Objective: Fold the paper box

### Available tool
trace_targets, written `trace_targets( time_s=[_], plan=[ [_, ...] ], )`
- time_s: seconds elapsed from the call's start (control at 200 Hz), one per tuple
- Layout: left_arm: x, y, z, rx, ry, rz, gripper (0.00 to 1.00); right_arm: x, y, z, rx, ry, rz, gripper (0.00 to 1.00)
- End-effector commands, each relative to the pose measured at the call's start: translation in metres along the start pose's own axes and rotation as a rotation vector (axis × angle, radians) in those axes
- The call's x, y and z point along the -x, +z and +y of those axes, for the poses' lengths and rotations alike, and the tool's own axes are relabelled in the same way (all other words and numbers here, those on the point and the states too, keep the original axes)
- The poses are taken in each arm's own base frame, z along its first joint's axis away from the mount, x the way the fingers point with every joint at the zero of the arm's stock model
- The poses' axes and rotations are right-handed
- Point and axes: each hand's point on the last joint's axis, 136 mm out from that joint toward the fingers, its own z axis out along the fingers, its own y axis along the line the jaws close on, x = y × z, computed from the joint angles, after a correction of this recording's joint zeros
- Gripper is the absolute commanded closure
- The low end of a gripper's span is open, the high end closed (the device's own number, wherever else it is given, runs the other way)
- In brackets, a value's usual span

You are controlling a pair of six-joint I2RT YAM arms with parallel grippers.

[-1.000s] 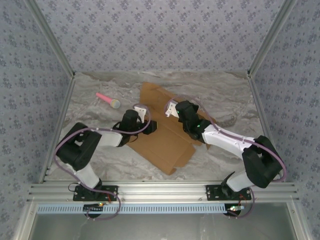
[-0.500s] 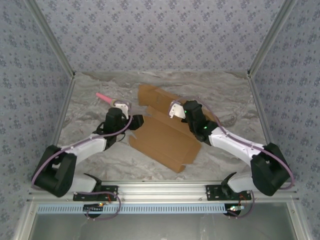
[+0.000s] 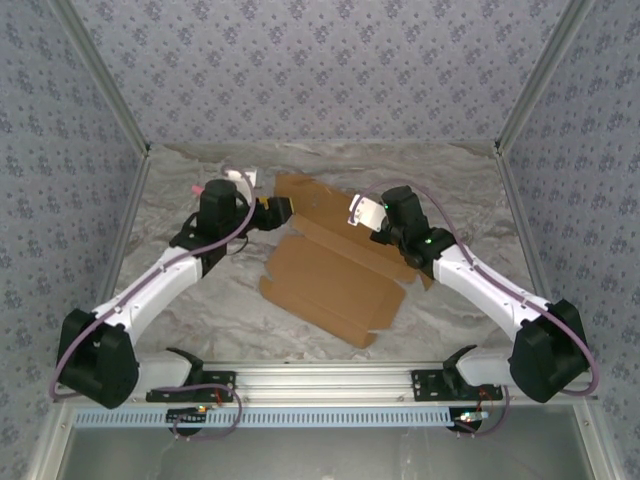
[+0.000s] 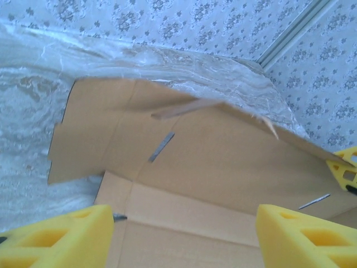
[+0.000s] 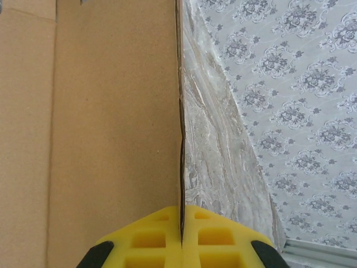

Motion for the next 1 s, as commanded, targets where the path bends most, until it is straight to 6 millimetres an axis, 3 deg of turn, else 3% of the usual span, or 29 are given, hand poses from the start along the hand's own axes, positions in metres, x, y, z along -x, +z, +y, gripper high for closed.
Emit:
trace_targets(
  time_s=[0.0, 0.455, 0.705, 0.994],
  plan=[
    [0.003, 0.012, -0.006, -0.006, 0.036, 0.072, 0.31, 0.006, 0.000, -0.005, -0.019, 0.016, 0.006, 1.00],
    [0.018, 0.077, -0.016, -0.035, 0.090, 0.216, 0.30, 0.007, 0.002, -0.002, -0.066, -0.040, 0.028, 1.00],
    [0.008, 0.095, -0.026, -0.093, 0.083, 0.271, 0.33, 0.008, 0.005, 0.000, -0.066, -0.050, 0.041, 1.00],
    [0.005, 0.109, -0.044, -0.234, -0.086, 0.256, 0.39, 0.011, 0.007, 0.000, -0.074, -0.027, 0.031, 1.00]
  ],
)
